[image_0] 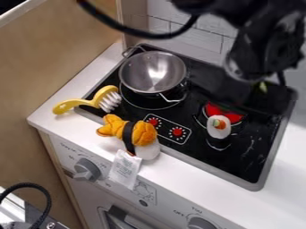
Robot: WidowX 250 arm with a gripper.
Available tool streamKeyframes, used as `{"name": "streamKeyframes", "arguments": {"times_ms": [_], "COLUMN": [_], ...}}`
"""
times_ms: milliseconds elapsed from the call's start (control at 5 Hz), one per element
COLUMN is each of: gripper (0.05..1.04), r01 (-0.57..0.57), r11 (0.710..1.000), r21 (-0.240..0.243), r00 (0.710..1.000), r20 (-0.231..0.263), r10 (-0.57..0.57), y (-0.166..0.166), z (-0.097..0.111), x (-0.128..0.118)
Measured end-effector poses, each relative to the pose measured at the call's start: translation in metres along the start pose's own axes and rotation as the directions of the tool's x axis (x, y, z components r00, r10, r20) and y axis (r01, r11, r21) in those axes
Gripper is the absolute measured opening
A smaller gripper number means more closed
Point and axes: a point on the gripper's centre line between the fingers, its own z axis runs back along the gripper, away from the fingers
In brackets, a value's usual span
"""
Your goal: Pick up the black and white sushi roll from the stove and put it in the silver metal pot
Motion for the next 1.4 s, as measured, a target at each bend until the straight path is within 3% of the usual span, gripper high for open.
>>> {"name": "streamKeyframes", "arguments": {"times_ms": [200,1000,1400], "gripper": [0.999,0.970,0.501], "r01": [0.002,-0.006,-0.001], "r11": [1.000,1.000,1.000], "r21": [-0.011,-0.005,-0.023], "r00": [1.000,0.999,1.000], "r20": [0.024,0.041,-0.018], "r10": [-0.002,0.006,0.001], "y": [0.000,0.001,0.003], "z": [-0.005,-0.028,-0.023], "x": [0.000,0.003,0.006]}}
